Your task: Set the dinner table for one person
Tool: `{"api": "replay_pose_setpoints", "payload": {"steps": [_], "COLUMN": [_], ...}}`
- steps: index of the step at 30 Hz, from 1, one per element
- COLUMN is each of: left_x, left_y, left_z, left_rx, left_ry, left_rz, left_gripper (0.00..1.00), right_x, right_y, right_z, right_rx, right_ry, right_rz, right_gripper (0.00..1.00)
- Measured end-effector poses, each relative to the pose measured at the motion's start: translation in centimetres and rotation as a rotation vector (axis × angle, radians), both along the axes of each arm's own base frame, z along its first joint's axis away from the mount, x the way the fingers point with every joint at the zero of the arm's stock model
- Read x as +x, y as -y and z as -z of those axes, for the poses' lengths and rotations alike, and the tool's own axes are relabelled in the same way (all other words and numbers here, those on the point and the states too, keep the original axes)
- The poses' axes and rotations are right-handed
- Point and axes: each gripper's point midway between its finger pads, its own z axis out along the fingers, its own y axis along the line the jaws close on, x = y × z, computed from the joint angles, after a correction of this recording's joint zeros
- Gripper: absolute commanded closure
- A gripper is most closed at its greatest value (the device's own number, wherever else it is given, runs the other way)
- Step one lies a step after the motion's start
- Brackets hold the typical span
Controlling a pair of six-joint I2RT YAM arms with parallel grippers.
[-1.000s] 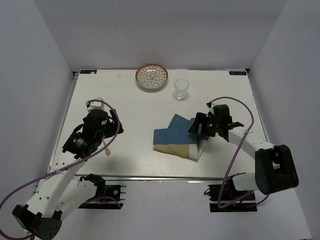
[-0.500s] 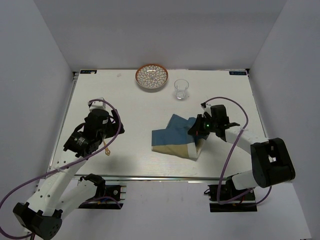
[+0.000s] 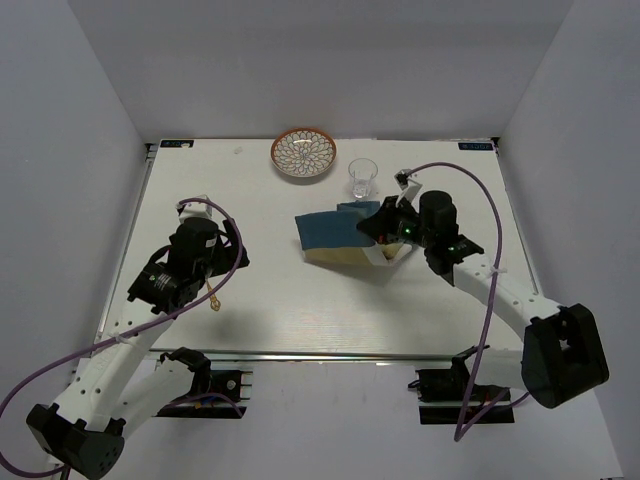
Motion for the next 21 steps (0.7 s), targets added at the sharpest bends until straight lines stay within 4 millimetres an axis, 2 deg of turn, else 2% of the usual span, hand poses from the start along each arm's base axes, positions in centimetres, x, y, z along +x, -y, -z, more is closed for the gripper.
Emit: {"api": "replay_pose_setpoints", "payload": {"steps": [2,4,5,6,7,9,11,12,13,15,16,17,19,21], "left_x": [0.0,0.0,0.0,0.0,0.0,0.0,0.0,0.0,0.0,0.0,0.0,0.0,0.0,0.0], "left_y": [0.0,0.0,0.0,0.0,0.0,0.0,0.0,0.0,0.0,0.0,0.0,0.0,0.0,0.0], "left_z": [0.0,0.0,0.0,0.0,0.0,0.0,0.0,0.0,0.0,0.0,0.0,0.0,0.0,-0.1], "left_rx": [0.0,0.0,-0.001,-0.001,-0.001,-0.001,-0.001,-0.001,-0.001,-0.001,-0.001,-0.001,-0.001,-0.002], "left_ry": [0.001,0.0,0.001,0.001,0.001,0.001,0.001,0.001,0.001,0.002,0.002,0.002,0.001,0.002], "left_rz": [0.0,-0.001,-0.001,-0.001,-0.001,-0.001,-0.001,-0.001,-0.001,-0.001,-0.001,-0.001,-0.001,-0.004], "left_gripper": [0.02,0.02,0.02,0.02,0.02,0.02,0.02,0.02,0.02,0.02,0.02,0.02,0.02,0.02], "right_x": [-0.9,-2.8,-3.8,-5.0,-6.2,-9.2,-12.0,-13.5,-15.0,-17.7,-19.0,-20.3,-22.3,-23.1], "right_y": [-1.2,-2.7,-3.3,-4.0,-4.5,-5.5,-6.1,-6.3,-6.4,-6.3,-6.0,-5.6,-4.8,-4.2], "right_z": [-1.0,-1.1,-0.8,-0.3,0.4,2.1,3.7,4.6,5.3,6.3,6.6,6.7,6.4,5.4], "right_rx": [0.014,0.024,0.021,0.016,0.011,0.0,-0.013,-0.019,-0.023,-0.023,-0.019,-0.012,0.012,0.038], "right_ry": [0.053,0.09,0.099,0.101,0.092,0.076,0.051,0.037,0.017,-0.011,-0.021,-0.021,0.002,0.047], "right_rz": [-0.059,-0.153,-0.201,-0.258,-0.31,-0.433,-0.538,-0.59,-0.634,-0.705,-0.729,-0.748,-0.763,-0.737], "right_gripper": [1.0,1.0,0.94,0.79,0.72,0.61,0.58,0.51,0.37,0.28,0.17,0.11,0.11,0.11]}}
